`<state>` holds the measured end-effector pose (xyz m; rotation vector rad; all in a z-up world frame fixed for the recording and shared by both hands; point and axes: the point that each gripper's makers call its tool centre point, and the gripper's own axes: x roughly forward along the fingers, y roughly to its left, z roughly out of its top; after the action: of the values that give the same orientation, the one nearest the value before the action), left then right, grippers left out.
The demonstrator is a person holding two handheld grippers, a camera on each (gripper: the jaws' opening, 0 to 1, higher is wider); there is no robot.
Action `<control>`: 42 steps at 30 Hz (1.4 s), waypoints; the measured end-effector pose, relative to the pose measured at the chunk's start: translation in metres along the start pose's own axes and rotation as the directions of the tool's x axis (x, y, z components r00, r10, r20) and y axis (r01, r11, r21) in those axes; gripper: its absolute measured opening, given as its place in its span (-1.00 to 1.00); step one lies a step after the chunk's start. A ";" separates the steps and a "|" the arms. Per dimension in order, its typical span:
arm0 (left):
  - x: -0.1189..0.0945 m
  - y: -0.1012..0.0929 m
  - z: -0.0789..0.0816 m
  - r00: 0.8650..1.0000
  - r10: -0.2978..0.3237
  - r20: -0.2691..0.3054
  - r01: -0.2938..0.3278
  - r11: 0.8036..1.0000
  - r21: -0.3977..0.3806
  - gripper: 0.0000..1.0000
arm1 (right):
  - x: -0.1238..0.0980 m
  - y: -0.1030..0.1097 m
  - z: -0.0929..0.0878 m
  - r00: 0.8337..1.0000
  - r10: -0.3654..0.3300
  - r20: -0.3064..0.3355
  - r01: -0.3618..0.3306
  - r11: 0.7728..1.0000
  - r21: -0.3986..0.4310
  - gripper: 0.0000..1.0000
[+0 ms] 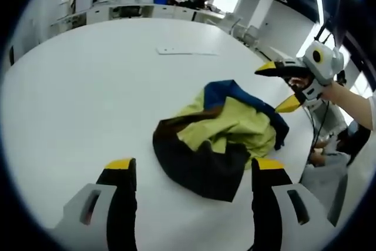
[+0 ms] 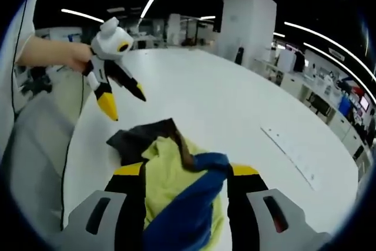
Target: Fold the garment on the visible template until the final outline fits inside the template.
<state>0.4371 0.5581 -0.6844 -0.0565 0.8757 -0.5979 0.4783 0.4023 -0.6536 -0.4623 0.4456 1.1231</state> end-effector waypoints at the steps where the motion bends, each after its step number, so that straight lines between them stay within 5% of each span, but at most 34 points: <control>1: 0.001 0.002 0.000 1.000 0.002 -0.002 -0.002 1.000 0.003 0.50 | 0.002 0.000 -0.001 1.000 0.001 -0.006 -0.001 1.000 -0.006 0.09; 15: 0.013 0.015 0.000 0.999 0.032 -0.013 -0.032 0.999 0.030 0.42 | 0.025 -0.005 -0.009 0.996 0.001 -0.087 -0.014 0.989 -0.147 -0.03; 18: 0.017 0.019 -0.001 0.999 0.037 -0.016 -0.036 0.999 0.029 0.42 | 0.031 -0.003 0.001 0.999 0.025 -0.045 -0.029 0.996 -0.089 -0.03; 42: 0.034 0.034 0.000 0.999 0.047 -0.027 -0.045 0.997 0.068 0.32 | 0.061 -0.011 -0.017 0.991 0.009 -0.130 -0.041 0.968 -0.246 -0.29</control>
<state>0.4697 0.5688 -0.7182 0.0331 0.8822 -0.5857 0.5091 0.4343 -0.7003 -0.7535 0.4250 1.1834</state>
